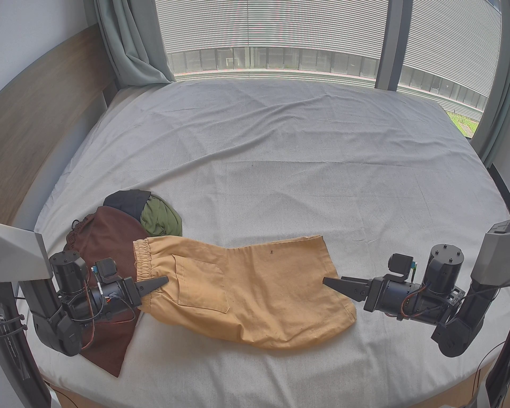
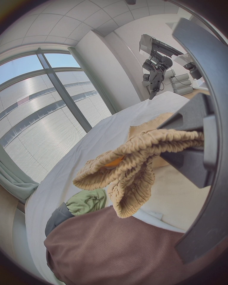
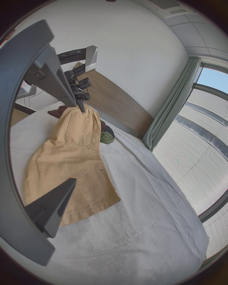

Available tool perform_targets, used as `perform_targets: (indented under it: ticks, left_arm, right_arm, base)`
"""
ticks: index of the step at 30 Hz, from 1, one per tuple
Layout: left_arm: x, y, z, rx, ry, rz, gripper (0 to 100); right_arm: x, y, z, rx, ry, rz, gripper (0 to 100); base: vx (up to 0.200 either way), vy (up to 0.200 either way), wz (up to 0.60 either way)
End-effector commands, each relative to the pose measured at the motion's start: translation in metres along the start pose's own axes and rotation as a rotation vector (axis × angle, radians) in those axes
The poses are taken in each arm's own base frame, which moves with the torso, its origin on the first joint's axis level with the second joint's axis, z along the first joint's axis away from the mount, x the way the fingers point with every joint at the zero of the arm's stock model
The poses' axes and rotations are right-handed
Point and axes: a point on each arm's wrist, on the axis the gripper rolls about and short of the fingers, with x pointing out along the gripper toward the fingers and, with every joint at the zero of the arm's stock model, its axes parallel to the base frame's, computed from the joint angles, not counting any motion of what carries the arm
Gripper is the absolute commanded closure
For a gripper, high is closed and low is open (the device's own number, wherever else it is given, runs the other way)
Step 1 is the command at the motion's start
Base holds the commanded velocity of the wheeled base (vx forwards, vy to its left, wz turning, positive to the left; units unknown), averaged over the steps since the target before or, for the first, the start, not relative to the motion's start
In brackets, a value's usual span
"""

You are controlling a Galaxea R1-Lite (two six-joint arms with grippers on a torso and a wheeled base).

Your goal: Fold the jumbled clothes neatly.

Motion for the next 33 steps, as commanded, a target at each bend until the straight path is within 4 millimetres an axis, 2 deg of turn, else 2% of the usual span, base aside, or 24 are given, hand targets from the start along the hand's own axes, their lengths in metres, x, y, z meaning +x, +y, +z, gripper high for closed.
perform_targets:
  ticks: [1, 15, 16, 24, 33]
  left_arm:
    - [0.004, -0.009, 0.003, 0.023, -0.004, -0.031, 100]
    - [0.031, -0.028, 0.002, 0.067, -0.009, -0.075, 100]
    - [0.039, -0.035, 0.002, 0.059, -0.007, -0.095, 100]
    - [0.055, -0.049, 0.001, 0.056, -0.01, -0.134, 100]
    - [0.07, -0.052, -0.004, 0.064, -0.007, -0.144, 100]
  right_arm:
    - [0.0, 0.0, 0.0, -0.001, -0.001, 0.0, 0]
    - [-0.001, 0.0, 0.002, -0.003, -0.007, 0.002, 0]
    - [-0.001, 0.0, 0.002, -0.004, -0.009, 0.001, 0]
    - [-0.001, 0.0, 0.003, -0.007, -0.014, 0.001, 0]
    - [-0.002, 0.0, 0.004, -0.008, -0.018, 0.0, 0]
  base:
    - [0.0, 0.0, 0.0]
    - [0.0, 0.0, 0.0]
    - [0.0, 0.0, 0.0]
    - [0.0, 0.0, 0.0]
    - [0.0, 0.0, 0.0]
